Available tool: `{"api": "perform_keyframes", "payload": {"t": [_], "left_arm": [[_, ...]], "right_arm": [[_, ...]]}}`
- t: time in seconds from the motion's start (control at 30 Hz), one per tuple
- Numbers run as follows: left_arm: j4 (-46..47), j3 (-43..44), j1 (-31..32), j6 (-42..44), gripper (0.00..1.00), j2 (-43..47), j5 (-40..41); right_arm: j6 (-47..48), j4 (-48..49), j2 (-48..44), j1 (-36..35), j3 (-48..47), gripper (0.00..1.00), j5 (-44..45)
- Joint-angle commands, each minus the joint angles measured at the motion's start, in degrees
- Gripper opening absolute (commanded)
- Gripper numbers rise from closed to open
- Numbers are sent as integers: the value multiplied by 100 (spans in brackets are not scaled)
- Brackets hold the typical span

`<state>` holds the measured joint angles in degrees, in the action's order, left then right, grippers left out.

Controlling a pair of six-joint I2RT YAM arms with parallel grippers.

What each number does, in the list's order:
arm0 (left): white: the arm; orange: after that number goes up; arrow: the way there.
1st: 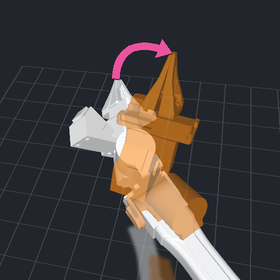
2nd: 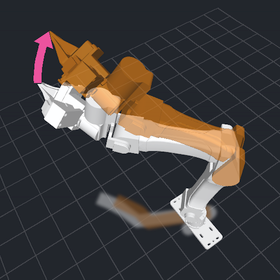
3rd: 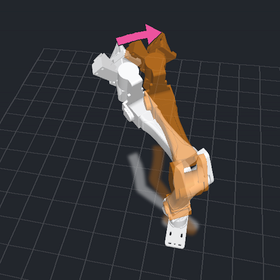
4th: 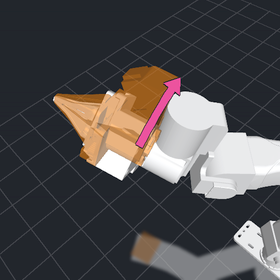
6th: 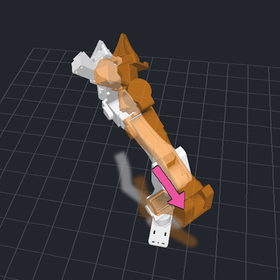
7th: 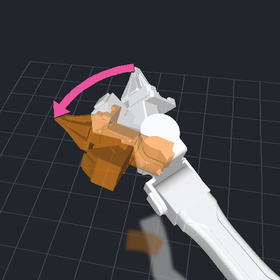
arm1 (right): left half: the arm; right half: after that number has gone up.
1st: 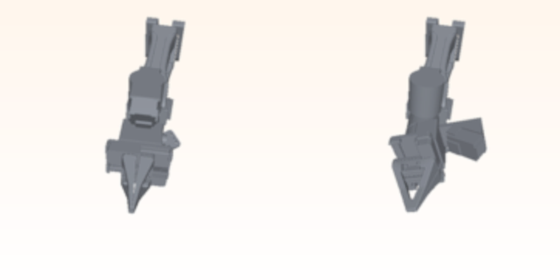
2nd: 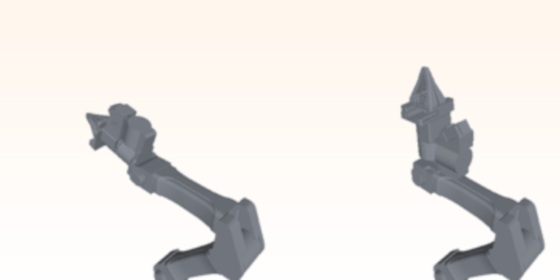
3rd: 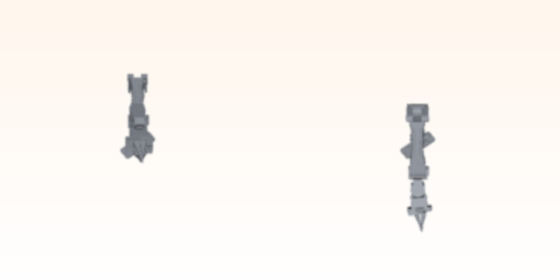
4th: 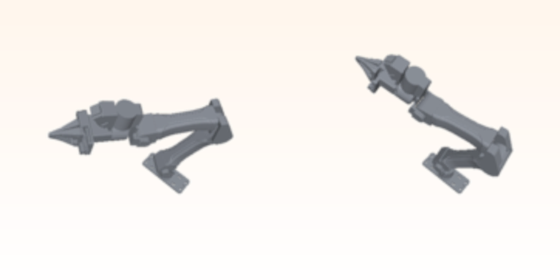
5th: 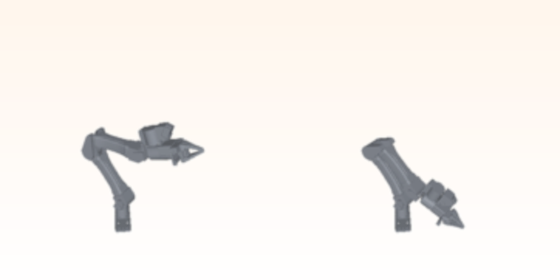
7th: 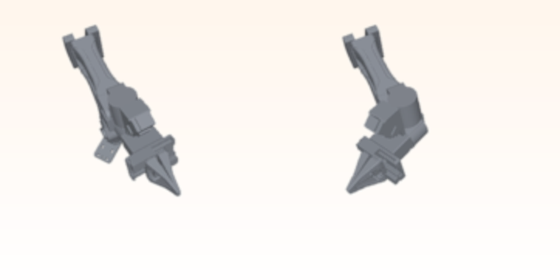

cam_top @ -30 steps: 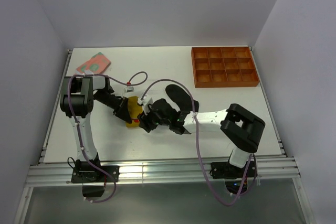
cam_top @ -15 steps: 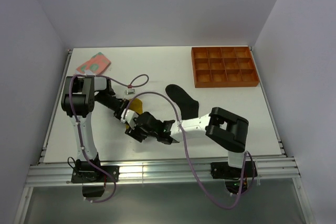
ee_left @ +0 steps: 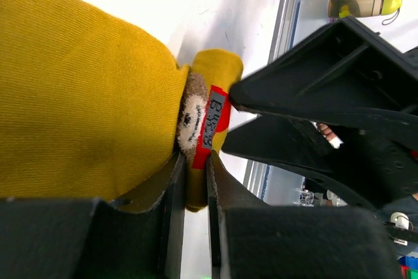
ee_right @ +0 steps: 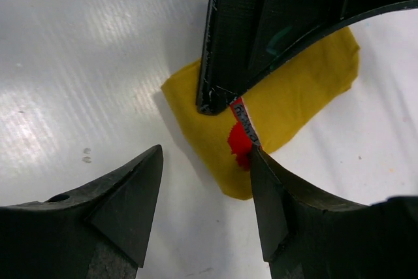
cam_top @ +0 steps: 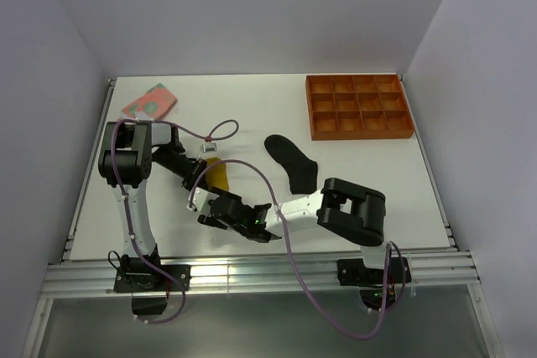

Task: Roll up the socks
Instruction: Roll the sock at the center of the board.

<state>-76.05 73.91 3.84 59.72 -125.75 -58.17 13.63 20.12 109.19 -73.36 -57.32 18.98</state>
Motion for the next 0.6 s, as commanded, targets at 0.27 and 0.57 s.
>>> {"api": "perform_keyframes", "payload": {"t": [0.27, 0.57], "left_arm": [[-244, 9, 56, 118, 0, -81, 113], [-252, 36, 109, 110, 0, -98, 148]], "right_arm": [[571, 625, 217, -178, 169, 63, 1012], [667, 686, 419, -178, 107, 57, 862]]}}
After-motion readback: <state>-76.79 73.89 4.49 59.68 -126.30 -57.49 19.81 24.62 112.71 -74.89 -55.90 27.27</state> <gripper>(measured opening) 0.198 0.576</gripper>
